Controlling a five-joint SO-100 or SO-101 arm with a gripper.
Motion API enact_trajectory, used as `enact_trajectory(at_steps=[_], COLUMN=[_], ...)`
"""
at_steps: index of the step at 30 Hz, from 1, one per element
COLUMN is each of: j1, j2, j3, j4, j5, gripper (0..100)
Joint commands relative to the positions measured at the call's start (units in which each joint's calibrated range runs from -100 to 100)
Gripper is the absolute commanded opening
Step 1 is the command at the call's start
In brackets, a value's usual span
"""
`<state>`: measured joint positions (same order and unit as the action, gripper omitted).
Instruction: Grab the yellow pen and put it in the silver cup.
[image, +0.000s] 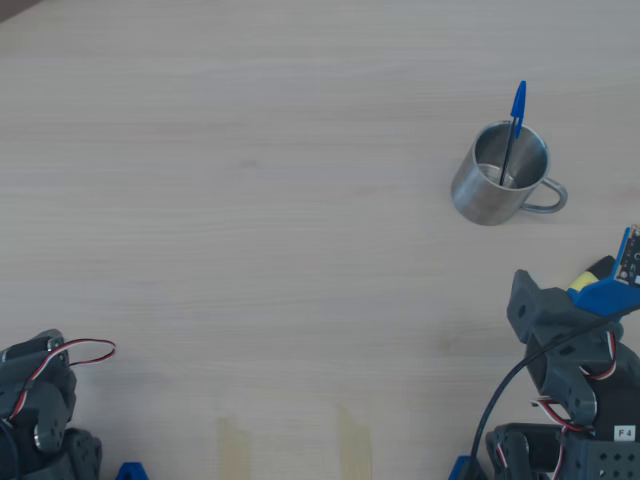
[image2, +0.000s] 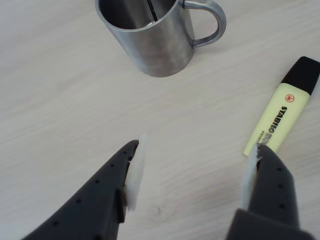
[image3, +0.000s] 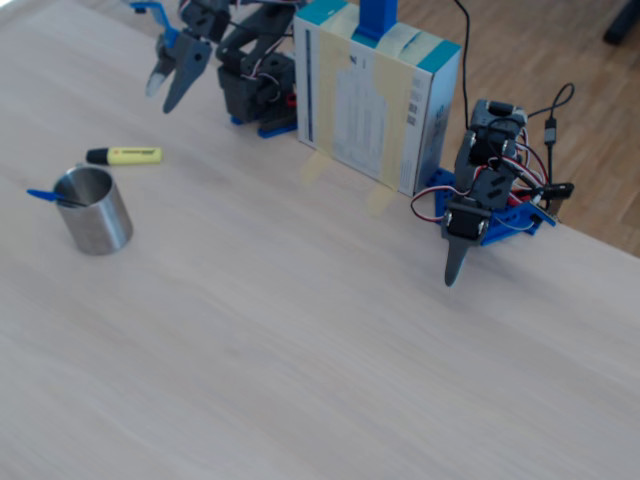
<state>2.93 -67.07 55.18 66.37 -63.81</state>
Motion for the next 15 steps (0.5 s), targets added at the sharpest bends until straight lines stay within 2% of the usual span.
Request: enact_trajectory(at_steps=[1,15], j1=[1.6,8.8], j2=[5.2,20.9], j3=[-7.8,-27.0], j4=[0.0,0.1], j5=[-0.4,0.1], gripper=[31,33])
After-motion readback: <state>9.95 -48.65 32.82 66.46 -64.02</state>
